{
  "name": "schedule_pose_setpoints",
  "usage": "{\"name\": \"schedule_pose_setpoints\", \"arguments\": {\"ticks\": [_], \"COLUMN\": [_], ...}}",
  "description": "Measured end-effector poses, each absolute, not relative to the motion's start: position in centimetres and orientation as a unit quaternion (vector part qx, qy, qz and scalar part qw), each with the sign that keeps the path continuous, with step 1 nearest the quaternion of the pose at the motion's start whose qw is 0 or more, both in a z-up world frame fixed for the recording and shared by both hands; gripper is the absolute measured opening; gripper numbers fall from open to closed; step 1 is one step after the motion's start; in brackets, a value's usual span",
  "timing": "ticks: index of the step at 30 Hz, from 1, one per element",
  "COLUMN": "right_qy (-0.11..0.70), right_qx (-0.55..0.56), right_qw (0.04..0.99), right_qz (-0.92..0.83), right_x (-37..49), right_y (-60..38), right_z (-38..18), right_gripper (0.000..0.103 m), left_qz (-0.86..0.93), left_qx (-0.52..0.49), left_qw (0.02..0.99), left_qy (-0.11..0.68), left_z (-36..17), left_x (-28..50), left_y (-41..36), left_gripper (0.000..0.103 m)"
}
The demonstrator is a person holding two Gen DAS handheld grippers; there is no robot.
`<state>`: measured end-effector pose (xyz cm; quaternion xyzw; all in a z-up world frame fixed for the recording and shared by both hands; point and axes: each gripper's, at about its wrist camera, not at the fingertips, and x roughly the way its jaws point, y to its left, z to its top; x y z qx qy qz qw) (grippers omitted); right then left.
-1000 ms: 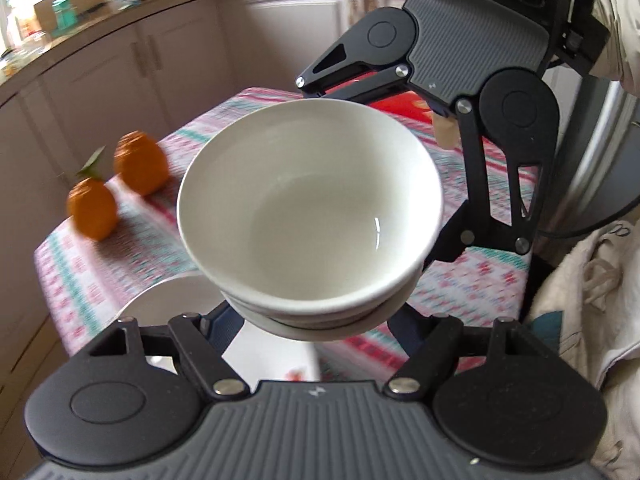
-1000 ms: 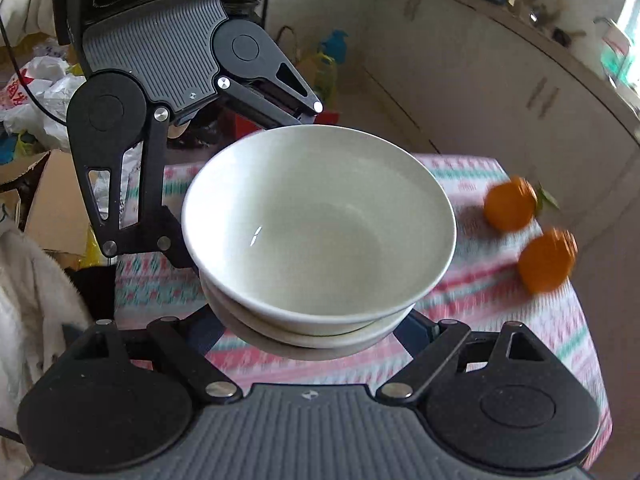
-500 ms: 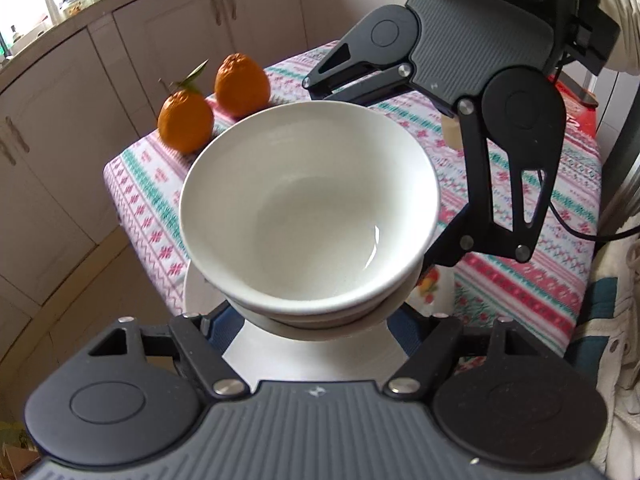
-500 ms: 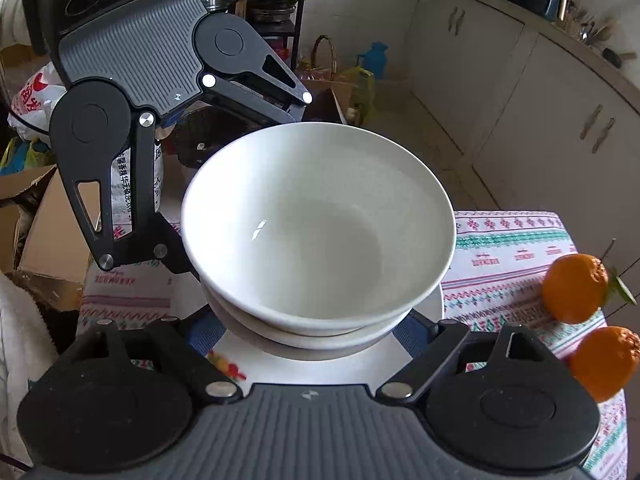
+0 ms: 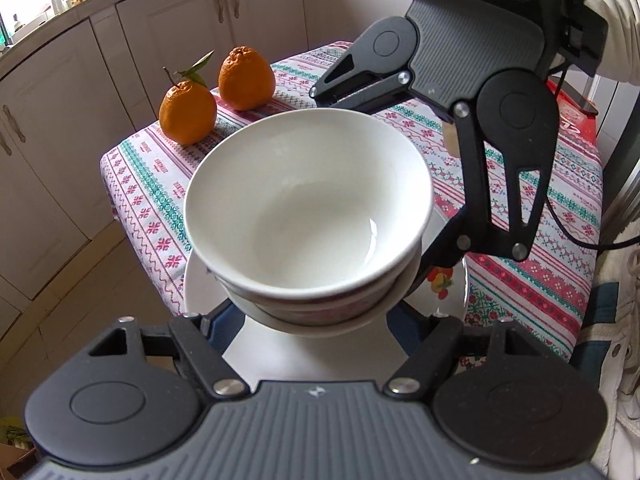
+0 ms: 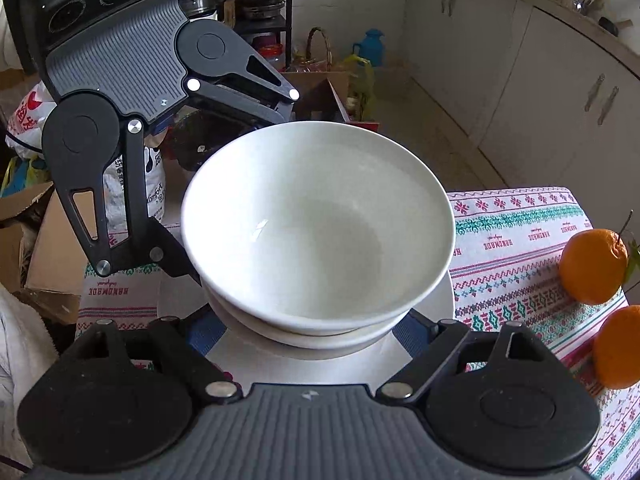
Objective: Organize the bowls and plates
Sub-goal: 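Carry the bowl stack with both grippers and lower it onto the plate stack, then open both grippers and withdraw them from the bowl stack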
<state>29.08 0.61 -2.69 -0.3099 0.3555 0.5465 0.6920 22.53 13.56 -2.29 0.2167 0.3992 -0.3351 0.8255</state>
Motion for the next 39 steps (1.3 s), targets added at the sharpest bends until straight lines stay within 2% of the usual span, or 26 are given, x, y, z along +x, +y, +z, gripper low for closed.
{"name": "schedule_pose_setpoints", "arguments": {"ticks": [4,7,9,18,25,29,35,39], "right_qy": [0.358,0.362,0.362,0.376,0.394,0.389,0.348,0.321], "right_qx": [-0.306,-0.286,-0.281,-0.271,-0.234,-0.190,-0.122,-0.103], "right_qw": [0.694,0.698,0.702,0.750,0.834,0.872,0.915,0.929], "right_qz": [0.544,0.547,0.545,0.472,0.309,0.229,0.164,0.155], "right_x": [29.2,29.4,29.2,25.9,21.5,18.4,13.1,11.0], "right_y": [0.6,0.2,0.0,-2.6,-5.4,-7.1,-8.9,-9.1], "right_z": [-2.7,-2.6,-2.4,-1.4,-0.7,-0.1,1.8,3.1], "right_gripper": [0.092,0.103,0.103,0.103,0.103,0.103,0.103,0.103], "left_qz": [-0.333,-0.323,-0.317,-0.242,-0.115,-0.015,0.040,0.050], "left_qx": [0.223,0.228,0.225,0.224,0.108,0.077,-0.020,-0.017], "left_qw": [0.828,0.834,0.839,0.881,0.945,0.955,0.956,0.958], "left_qy": [0.393,0.385,0.381,0.338,0.286,0.285,0.291,0.281], "left_z": [-2.4,-2.4,-2.2,-1.4,-0.4,0.4,2.5,3.4], "left_x": [22.2,21.6,21.1,15.8,9.7,7.0,3.9,2.9], "left_y": [13.5,13.4,13.3,13.0,11.8,10.2,9.7,8.2], "left_gripper": [0.078,0.083,0.090,0.098,0.101,0.101,0.101,0.101]}}
